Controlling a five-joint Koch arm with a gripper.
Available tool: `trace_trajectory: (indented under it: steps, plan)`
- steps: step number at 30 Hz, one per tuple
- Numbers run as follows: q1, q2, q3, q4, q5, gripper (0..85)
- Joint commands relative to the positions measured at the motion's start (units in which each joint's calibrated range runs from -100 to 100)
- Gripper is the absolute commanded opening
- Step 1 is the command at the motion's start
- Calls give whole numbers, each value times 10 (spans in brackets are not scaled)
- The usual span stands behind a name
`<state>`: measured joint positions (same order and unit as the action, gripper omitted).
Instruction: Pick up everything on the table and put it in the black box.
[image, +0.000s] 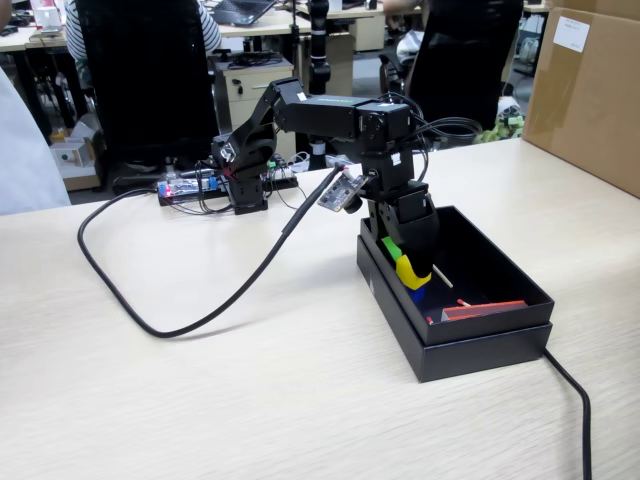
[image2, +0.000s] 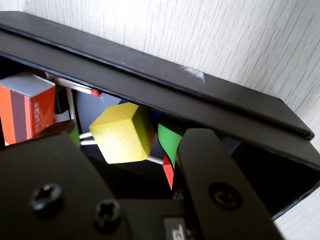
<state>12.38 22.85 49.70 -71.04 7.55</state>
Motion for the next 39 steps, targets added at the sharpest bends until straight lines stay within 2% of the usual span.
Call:
trace_trajectory:
  steps: [1,4,8,12,13,19,26,29,33,36,38,39]
  plan:
    - [2,-28,15,4,2,364]
    - [2,-80,3,4,3,366]
    - [-1,-211,-26,4,-1,483]
    - [-14,-370,-46,4,-9,480]
    - [-22,-452,-75,4,-9,481]
    - [-56,-667,-237,32,-14,485]
    - [-95,-945,-585,190,-23,488]
    - [-113,-1101,-817,319,-42,495]
    - [-124,-1171,-968,396,-50,495]
    - [-127,-1224,-1121,513,-61,503]
    - [-131,-1228,-1174,552,-66,505]
    - [-134,-1228,-1237,617,-76,505]
